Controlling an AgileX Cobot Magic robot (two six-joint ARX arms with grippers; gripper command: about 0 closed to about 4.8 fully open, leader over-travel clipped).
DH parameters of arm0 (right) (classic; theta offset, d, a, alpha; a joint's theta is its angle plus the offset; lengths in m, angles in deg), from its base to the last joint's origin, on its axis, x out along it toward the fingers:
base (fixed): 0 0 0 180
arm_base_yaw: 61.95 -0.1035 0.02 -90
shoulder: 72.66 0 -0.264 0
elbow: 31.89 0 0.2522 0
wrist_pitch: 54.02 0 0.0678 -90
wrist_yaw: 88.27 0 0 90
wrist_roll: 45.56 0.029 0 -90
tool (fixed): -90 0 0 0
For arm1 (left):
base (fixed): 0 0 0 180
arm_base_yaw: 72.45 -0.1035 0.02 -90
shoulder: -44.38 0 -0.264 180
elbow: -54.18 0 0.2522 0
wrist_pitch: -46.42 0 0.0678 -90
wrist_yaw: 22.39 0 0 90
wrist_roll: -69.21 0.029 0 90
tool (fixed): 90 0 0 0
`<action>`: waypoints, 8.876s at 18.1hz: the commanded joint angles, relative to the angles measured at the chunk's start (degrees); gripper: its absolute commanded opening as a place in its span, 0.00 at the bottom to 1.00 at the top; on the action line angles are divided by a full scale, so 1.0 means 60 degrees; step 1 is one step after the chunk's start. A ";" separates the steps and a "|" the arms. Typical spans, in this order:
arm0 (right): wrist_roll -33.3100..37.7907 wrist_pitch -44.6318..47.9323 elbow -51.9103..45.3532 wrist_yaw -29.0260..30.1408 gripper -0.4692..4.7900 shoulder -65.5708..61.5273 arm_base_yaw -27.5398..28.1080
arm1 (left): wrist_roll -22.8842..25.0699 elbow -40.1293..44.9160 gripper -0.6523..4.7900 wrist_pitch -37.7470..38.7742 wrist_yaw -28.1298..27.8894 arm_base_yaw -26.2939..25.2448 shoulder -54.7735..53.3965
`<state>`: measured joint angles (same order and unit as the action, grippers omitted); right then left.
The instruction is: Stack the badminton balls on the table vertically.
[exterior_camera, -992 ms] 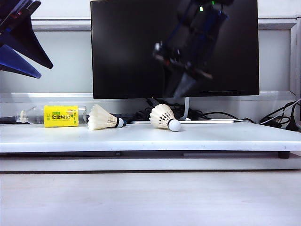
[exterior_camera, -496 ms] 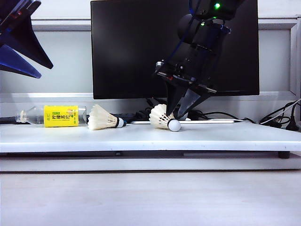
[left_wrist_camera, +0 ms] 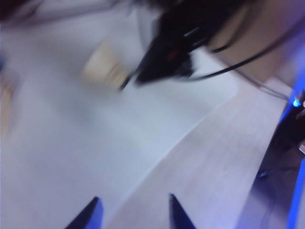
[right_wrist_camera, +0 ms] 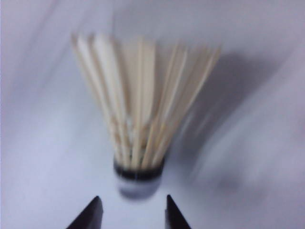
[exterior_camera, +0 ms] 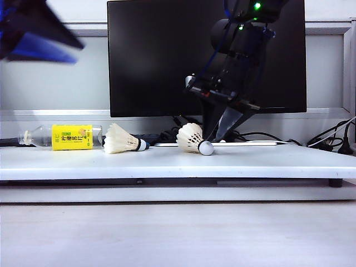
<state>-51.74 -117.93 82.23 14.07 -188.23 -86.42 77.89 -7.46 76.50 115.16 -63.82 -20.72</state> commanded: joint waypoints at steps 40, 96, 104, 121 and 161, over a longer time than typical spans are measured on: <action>0.1282 0.3599 -0.2583 -0.1249 0.43 0.0962 -0.0539 | -0.0594 -0.0189 0.46 -0.0568 -0.8138 0.3468 -0.1490; 0.3246 0.4248 -0.2554 -0.5464 0.49 0.1636 -0.1395 | -0.0273 -0.0189 0.46 0.0885 -0.8145 0.3468 -0.1490; -0.7949 0.1330 -0.2514 -0.5184 0.49 0.1752 -0.1752 | -0.0270 -0.0189 0.46 0.0907 -0.8142 0.3468 -0.1490; 0.2244 0.1395 -0.2514 -0.0925 0.49 0.1756 -0.1756 | -0.0273 -0.0189 0.46 0.0954 -0.8142 0.3468 -0.1490; 1.8513 0.2790 -0.2524 -0.3712 0.50 0.1399 -0.2532 | -0.0918 -0.0171 0.46 0.1665 -0.8400 0.3468 -0.1490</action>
<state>59.21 -101.85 66.88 -8.73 -179.77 -101.33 72.17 -8.33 86.18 65.87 -43.08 -29.79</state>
